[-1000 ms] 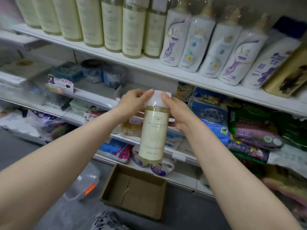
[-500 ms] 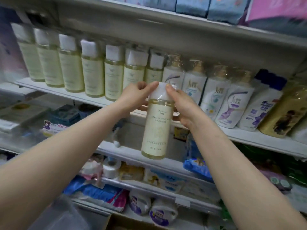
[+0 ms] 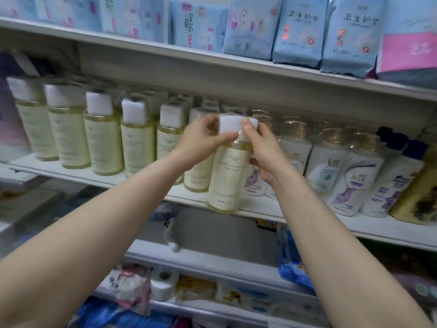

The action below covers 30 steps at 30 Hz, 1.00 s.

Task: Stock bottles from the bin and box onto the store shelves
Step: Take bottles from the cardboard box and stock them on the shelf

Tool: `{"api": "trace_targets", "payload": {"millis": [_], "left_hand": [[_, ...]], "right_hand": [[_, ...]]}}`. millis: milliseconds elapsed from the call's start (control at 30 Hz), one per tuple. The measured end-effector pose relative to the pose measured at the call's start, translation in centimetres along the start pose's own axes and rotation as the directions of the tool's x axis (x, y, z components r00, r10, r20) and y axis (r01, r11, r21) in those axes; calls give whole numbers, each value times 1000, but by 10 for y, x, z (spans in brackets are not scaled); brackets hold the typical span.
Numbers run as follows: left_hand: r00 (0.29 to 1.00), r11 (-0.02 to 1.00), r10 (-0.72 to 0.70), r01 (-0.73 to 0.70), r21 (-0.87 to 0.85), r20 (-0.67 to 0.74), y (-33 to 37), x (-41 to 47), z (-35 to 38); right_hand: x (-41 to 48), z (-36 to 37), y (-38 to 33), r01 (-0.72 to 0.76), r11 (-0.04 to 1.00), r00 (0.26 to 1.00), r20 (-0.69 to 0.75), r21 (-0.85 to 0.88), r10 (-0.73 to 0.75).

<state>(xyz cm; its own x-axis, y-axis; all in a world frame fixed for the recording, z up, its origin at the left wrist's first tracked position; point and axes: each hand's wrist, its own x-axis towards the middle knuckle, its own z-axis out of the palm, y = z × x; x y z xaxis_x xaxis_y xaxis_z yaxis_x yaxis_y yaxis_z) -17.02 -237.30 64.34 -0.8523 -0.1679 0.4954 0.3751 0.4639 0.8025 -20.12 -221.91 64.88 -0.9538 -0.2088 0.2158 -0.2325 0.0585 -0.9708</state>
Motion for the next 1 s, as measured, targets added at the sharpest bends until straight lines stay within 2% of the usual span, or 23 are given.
{"api": "trace_targets", "payload": {"millis": [167, 300, 433, 567, 700, 900, 1000], "left_hand": [[995, 995, 100, -100, 8, -5, -19, 1, 6], [993, 992, 119, -118, -40, 19, -24, 2, 11], [992, 977, 128, -130, -171, -19, -30, -8, 16], [991, 953, 117, -130, -273, -65, -43, -27, 26], [991, 969, 88, -109, -223, -99, -67, -56, 41], [980, 987, -54, 23, -160, -193, -95, -95, 60], [979, 994, -27, 5, -110, -202, -95, -108, 64]], "right_hand": [[7, 5, 20, 60, 998, 998, -3, 9, -60], [7, 6, 27, 112, 993, 993, -46, 25, -111], [0, 9, 41, 119, 993, 989, -90, -5, -119], [-13, 8, 62, 132, 984, 986, -117, 118, -119], [-35, 5, 90, 165, 983, 980, -129, 83, -154], [-57, 9, 120, 105, 993, 987, -125, 60, -97], [-67, 12, 122, 137, 990, 976, -167, -16, -138]]}}
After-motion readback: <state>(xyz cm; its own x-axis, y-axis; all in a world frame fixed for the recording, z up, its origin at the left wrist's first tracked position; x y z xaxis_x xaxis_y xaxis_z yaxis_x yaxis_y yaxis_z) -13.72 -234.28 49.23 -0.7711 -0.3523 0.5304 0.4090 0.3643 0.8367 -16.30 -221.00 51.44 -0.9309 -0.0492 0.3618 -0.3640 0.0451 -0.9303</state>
